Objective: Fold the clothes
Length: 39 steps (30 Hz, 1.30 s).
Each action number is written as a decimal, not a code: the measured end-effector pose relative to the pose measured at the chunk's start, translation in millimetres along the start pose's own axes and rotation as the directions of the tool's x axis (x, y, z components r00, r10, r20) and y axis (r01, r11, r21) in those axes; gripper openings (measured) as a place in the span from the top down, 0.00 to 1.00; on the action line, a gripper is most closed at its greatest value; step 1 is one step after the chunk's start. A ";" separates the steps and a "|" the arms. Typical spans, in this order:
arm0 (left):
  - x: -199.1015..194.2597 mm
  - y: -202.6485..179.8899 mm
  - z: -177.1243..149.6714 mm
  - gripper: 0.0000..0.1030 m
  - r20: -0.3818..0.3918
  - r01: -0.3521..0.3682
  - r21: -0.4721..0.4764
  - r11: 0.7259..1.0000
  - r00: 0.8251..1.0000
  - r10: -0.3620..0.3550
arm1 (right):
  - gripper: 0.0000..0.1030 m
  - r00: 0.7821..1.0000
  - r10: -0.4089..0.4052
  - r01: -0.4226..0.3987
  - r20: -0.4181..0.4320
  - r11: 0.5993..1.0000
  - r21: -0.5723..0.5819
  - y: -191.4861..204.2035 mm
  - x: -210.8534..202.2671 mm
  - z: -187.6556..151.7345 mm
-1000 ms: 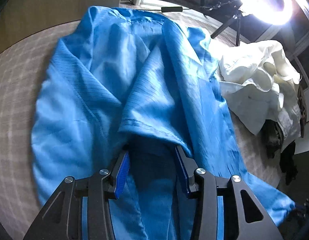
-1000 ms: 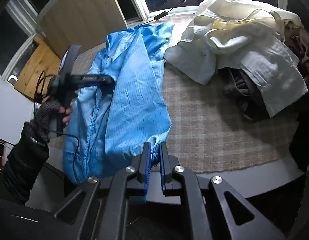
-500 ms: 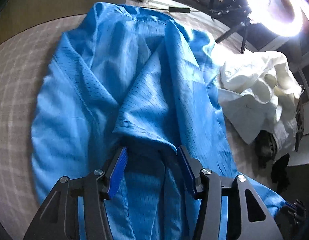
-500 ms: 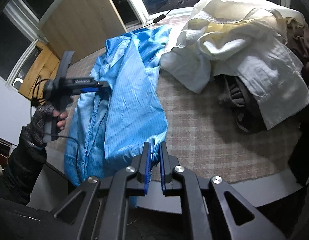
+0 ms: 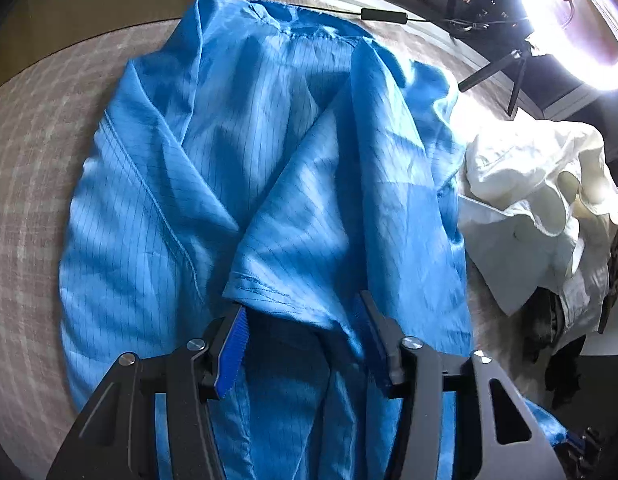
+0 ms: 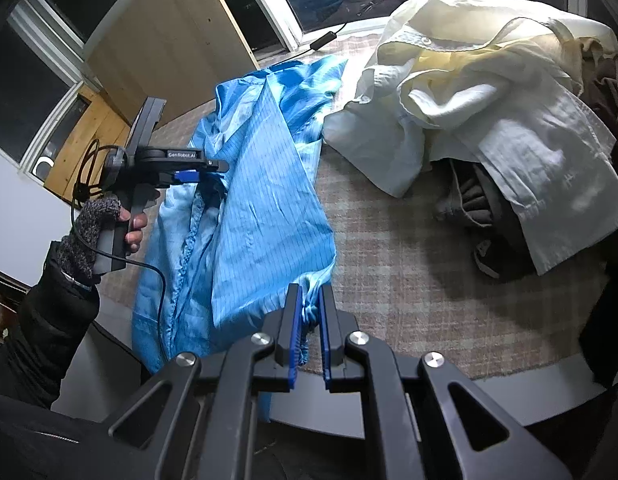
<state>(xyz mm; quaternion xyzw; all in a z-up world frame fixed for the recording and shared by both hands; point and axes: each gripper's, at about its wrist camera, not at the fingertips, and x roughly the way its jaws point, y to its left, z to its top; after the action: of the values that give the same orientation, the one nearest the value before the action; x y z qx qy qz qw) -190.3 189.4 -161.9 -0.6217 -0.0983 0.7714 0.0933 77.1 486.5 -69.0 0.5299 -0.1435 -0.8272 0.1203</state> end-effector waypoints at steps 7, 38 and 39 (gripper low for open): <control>-5.7 2.9 -2.1 0.98 -0.011 0.035 -0.003 0.999 0.999 -0.035 | 0.92 0.999 0.032 -0.032 -0.001 0.999 0.023 0.0 -0.1 0.7; -37.9 69.6 80.6 0.86 -0.042 0.210 0.253 0.944 0.978 -0.206 | 0.92 0.966 -0.132 -0.033 0.224 0.793 0.608 79.6 -38.0 -74.8; -31.7 69.9 77.8 0.79 -0.057 0.199 0.263 0.944 0.980 -0.190 | 0.92 0.975 -0.131 -0.010 0.177 0.775 0.631 72.5 -19.7 -83.6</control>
<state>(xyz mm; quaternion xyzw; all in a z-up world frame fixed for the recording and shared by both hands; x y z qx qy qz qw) -261.3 110.9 -134.6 -0.6026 -0.0527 0.7549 0.2534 164.7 416.7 -59.2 0.4530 -0.4058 -0.7866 -0.1062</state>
